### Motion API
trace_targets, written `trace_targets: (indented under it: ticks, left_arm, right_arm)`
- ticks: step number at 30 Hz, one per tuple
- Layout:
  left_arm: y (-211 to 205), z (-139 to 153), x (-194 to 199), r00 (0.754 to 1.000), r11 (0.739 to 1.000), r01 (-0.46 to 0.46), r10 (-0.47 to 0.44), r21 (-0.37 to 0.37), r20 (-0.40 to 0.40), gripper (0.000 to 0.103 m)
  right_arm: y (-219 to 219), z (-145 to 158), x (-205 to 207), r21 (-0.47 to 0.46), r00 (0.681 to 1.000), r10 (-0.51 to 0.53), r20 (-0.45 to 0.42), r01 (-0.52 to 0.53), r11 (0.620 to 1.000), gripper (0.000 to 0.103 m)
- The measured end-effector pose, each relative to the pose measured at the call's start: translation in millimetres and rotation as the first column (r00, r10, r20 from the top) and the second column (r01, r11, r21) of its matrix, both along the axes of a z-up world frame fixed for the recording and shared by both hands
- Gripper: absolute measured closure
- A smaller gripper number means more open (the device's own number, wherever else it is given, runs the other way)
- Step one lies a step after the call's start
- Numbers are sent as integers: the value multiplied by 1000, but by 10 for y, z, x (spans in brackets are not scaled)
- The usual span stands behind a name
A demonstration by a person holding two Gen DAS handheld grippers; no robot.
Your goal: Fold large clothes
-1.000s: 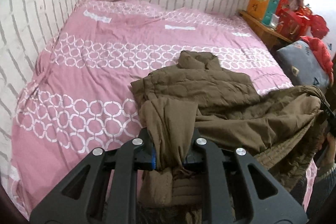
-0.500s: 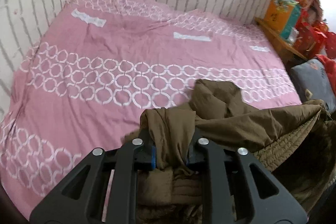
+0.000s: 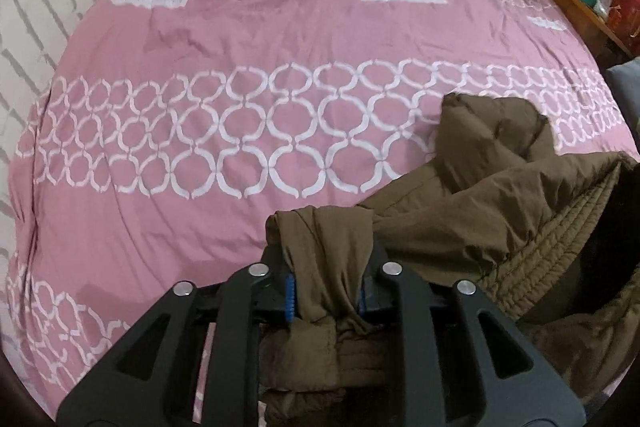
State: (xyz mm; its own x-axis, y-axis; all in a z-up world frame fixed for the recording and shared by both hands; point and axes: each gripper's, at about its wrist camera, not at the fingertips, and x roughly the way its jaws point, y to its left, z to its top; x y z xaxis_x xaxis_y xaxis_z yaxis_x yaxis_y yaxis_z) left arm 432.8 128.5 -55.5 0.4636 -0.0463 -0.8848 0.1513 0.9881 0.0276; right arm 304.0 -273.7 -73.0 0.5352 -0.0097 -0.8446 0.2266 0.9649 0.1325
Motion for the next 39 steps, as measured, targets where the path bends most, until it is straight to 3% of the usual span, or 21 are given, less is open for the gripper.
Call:
trace_targets:
  ticks: [2, 3, 4, 5, 7, 8, 10, 15, 18, 21, 27, 32, 36, 38, 39]
  left_arm:
    - [-14, 101, -88, 1000, 1000, 6, -6, -4, 20, 77]
    - [-19, 138, -135, 1000, 1000, 6, -6, -5, 27, 73]
    - [-25, 166, -167, 999, 1000, 5, -5, -7, 33, 64]
    - [-29, 193, -202, 999, 1000, -1, 1, -4, 44, 58]
    - [-22, 324, -311, 994, 999, -27, 24, 23, 105, 10]
    - [-8, 407, -364, 988, 998, -42, 36, 37, 149, 6]
    - [33, 560, -426, 982, 998, -48, 40, 34, 186, 5]
    - [278, 807, -541, 974, 995, -102, 102, -9, 201, 4]
    - [494, 797, -747, 970, 991, -131, 135, -33, 203, 3]
    - [657, 621, -945, 972, 989, -146, 147, -23, 182, 3]
    - [735, 106, -1128, 987, 990, -135, 137, -31, 89, 3]
    - [372, -106, -949, 995, 994, -74, 79, -74, 61, 3]
    - [-106, -344, -634, 999, 1000, -11, 10, 12, 34, 4]
    - [-249, -530, -512, 1000, 999, 6, -6, 45, -4, 19]
    - [-303, -610, -470, 1000, 998, 14, -13, 54, -14, 30]
  right_arm:
    - [1, 128, -81, 14, 1000, 2, 13, -2, 1000, 74]
    - [5, 216, -140, 32, 999, 2, 34, -3, 999, 62]
    - [-20, 285, -151, 51, 999, 1, 48, -3, 999, 44]
    - [-17, 356, -210, 68, 998, 2, 67, -6, 998, 36]
    - [6, 501, -298, 63, 995, 6, 101, -12, 998, 27]
    - [15, 568, -351, 64, 993, 8, 116, -15, 998, 25]
    - [18, 735, -476, 54, 987, -1, 163, -8, 998, 15]
    - [-65, 971, -657, 26, 978, -36, 207, 31, 999, 13]
    - [-87, 951, -777, -44, 980, -37, 196, 47, 998, 10]
    - [-102, 802, -870, -85, 987, -32, 159, 46, 995, 10]
    - [-69, 232, -920, -79, 999, -23, 42, 26, 997, 10]
    - [-81, 107, -735, -57, 999, -28, 46, 30, 998, 10]
    - [-12, 101, -450, -60, 999, 13, 40, -10, 998, 10]
    - [91, -95, -262, -77, 997, 62, -36, -64, 995, 11]
    - [175, -238, -189, -98, 992, 95, -80, -103, 990, 19]
